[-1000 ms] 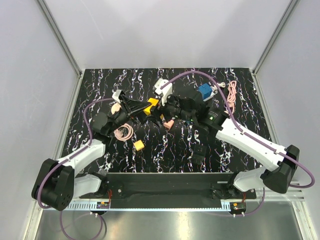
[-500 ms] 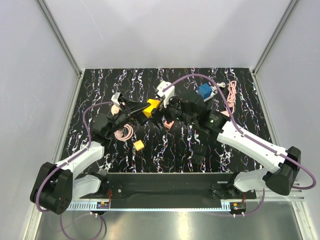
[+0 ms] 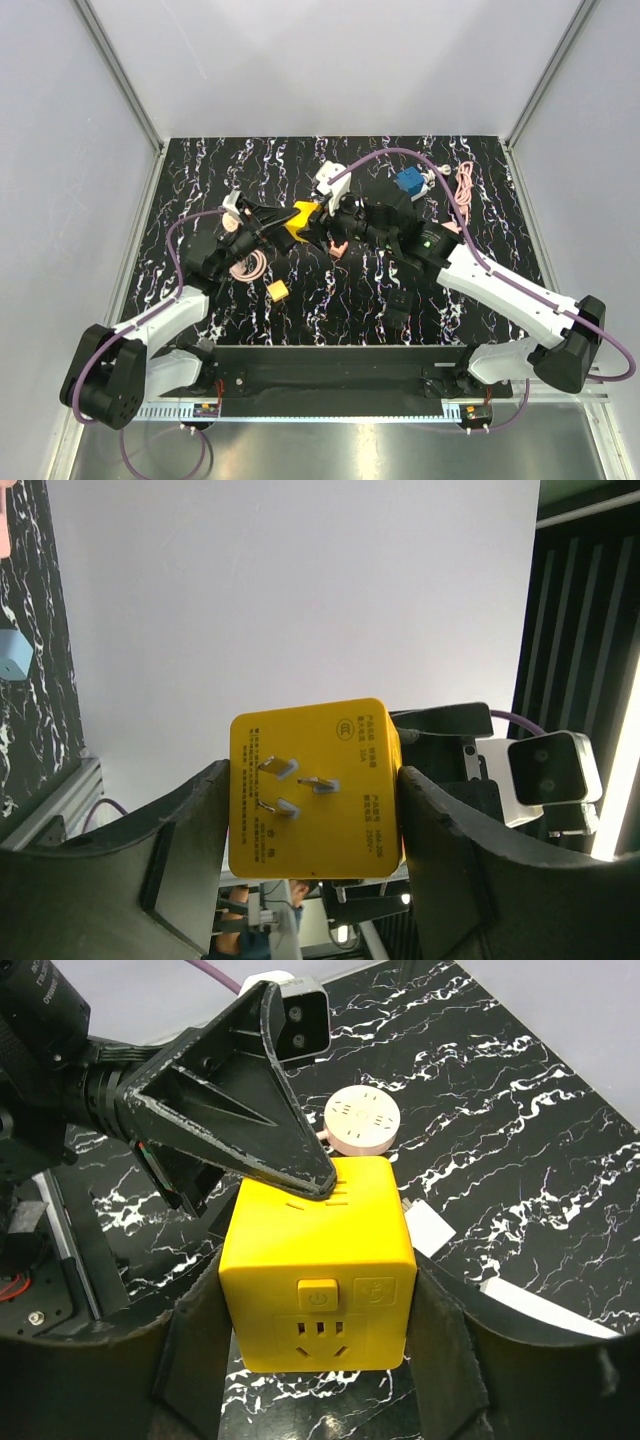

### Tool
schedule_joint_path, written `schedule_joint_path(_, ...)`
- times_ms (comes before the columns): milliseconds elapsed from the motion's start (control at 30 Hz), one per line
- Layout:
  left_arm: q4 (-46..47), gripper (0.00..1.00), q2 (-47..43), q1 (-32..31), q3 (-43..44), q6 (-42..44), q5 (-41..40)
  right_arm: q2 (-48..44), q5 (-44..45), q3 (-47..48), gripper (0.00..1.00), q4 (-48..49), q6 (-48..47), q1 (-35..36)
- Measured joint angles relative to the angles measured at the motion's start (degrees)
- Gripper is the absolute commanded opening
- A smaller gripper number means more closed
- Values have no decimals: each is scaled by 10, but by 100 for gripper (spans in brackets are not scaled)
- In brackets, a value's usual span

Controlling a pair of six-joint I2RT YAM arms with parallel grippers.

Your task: Insert the plug

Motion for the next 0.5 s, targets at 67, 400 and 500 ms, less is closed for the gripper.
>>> schedule_joint_path(67, 0, 0, -4, 0, -8, -7, -3, 2, -3, -2, 64, 0, 0, 0)
schedule_joint_path(400, 14, 0, -14, 0, -32, -28, -17, 6, -5, -3, 85, 0, 13, 0)
schedule_joint_path(500, 14, 0, -14, 0, -36, -31, -19, 7, -4, -3, 88, 0, 16, 0)
